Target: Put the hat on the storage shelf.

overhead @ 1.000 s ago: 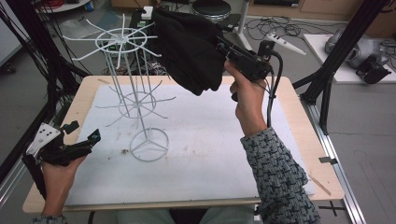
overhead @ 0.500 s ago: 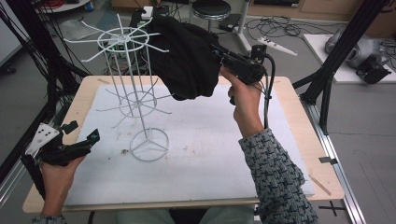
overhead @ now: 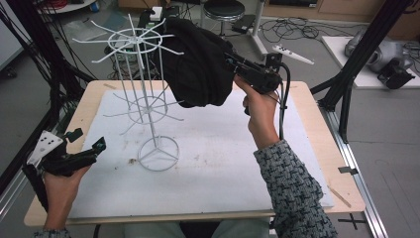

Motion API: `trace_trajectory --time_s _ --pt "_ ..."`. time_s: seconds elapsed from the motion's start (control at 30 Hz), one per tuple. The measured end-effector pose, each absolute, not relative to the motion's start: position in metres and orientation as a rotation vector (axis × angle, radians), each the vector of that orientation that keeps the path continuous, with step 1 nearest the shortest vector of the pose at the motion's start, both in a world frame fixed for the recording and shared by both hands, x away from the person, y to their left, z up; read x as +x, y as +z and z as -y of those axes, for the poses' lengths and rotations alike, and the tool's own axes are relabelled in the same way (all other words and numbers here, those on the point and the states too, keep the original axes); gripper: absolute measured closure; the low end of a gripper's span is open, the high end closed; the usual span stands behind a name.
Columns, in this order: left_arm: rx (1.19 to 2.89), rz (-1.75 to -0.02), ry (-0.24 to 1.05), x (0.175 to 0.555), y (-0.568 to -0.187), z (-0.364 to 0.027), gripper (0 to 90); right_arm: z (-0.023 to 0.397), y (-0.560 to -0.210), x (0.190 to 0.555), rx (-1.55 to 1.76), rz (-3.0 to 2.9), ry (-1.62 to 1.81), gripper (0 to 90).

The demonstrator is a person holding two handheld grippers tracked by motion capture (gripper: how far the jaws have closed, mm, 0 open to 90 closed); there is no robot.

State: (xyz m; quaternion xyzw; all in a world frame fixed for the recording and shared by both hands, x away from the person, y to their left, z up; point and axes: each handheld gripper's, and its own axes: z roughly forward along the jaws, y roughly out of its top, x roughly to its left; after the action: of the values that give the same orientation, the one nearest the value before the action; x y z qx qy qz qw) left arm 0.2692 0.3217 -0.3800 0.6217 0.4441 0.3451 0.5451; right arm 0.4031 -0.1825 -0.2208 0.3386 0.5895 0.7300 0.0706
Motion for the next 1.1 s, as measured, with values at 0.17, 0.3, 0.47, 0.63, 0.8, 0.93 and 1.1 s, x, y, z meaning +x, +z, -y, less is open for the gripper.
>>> trace_trajectory --time_s 0.17,0.3,0.47,0.63,0.8,0.93,1.1 --pt "1.473 -1.054 0.819 0.269 -0.38 -0.322 14.4 0.183 -0.223 0.403 1.023 -1.774 2.175 53.6" --pt "1.472 -1.053 0.819 0.269 -0.38 -0.322 14.5 0.183 -0.221 0.4 1.015 -1.741 2.131 48.1" --pt "1.476 -1.052 0.819 0.269 -0.379 -0.322 14.5 0.185 -0.22 0.398 1.015 -1.744 2.09 47.2" --pt "1.471 -1.051 0.821 0.269 -0.379 -0.322 14.5 0.189 -0.219 0.396 1.017 -1.725 2.021 43.6" --pt "1.47 -1.053 0.819 0.268 -0.379 -0.322 14.5 0.194 -0.219 0.394 1.026 -1.703 1.969 40.0" --pt "1.469 -1.052 0.821 0.268 -0.379 -0.322 14.5 0.2 -0.222 0.392 1.033 -1.681 1.907 34.9" --pt "1.464 -1.052 0.825 0.268 -0.379 -0.322 14.5 0.215 -0.229 0.391 1.06 -1.644 1.834 30.4"
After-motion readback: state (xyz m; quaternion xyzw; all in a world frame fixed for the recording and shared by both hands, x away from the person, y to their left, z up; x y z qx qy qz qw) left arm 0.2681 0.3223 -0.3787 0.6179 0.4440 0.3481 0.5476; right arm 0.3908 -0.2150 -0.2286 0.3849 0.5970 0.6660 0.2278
